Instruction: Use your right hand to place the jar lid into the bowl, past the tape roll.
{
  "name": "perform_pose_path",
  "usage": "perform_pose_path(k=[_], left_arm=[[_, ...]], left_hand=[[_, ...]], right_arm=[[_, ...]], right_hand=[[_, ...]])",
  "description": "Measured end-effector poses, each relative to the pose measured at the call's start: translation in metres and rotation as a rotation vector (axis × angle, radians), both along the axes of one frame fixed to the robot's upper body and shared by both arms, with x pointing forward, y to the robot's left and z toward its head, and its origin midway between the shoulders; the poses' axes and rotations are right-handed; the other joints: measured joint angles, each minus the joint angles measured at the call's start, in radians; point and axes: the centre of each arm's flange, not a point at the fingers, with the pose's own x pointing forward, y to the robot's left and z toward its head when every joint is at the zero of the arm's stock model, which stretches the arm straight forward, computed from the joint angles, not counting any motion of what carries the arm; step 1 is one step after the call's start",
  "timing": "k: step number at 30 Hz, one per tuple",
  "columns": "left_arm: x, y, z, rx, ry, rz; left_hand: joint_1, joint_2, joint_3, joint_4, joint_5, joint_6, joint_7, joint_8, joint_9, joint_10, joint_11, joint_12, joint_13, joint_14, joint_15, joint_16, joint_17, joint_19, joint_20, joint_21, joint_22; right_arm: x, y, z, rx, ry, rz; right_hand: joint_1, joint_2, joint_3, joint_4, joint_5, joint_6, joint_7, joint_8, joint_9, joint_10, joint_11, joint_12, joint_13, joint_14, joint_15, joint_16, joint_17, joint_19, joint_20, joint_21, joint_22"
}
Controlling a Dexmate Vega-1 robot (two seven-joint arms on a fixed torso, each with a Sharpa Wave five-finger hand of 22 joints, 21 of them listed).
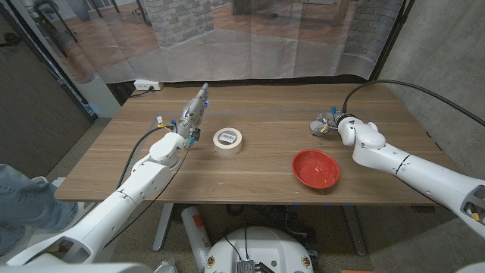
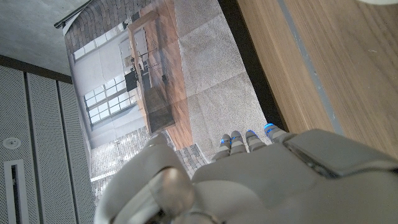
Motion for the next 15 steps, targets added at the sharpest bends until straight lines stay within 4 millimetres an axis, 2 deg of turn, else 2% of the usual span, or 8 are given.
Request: perform_pose_path(k=[5,15], left_arm=[[0.0,0.0,0.0,0.001,0.0,0.0],[-0.0005,-0.0008,0.0007,0.003,-0.002,-0.003]], left_hand=[[0.0,0.0,0.0,0.0,0.0,0.0,0.0,0.0,0.0,0.0,0.0,0.0,0.0,0.0,0.0,0.0,0.0,0.0,0.0,0.0,0.0],[0.0,0.0,0.0,0.0,0.0,0.0,0.0,0.0,0.0,0.0,0.0,0.0,0.0,0.0,0.0,0.0,0.0,0.0,0.0,0.0,0.0]], right_arm=[[-0.0011,0.0014,-0.0004,0.001,-0.008,0.003],[-0.0062,0.0018,0.0038,0.001,-0.025,0.002]], right_hand=[[0.0,0.0,0.0,0.0,-0.007,0.021,-0.021,0.006,0.005,0.01,0.01,0.01,0.001,0.004,0.004,0.0,0.005,0.006,-0.006,-0.002,0.0],[0.018,0.018,0.004,-0.004,-0.008,0.021,-0.021,0.006,0.006,0.011,0.011,0.009,0.005,0.007,0.0,0.0,0.005,0.006,-0.006,-0.002,0.0]])
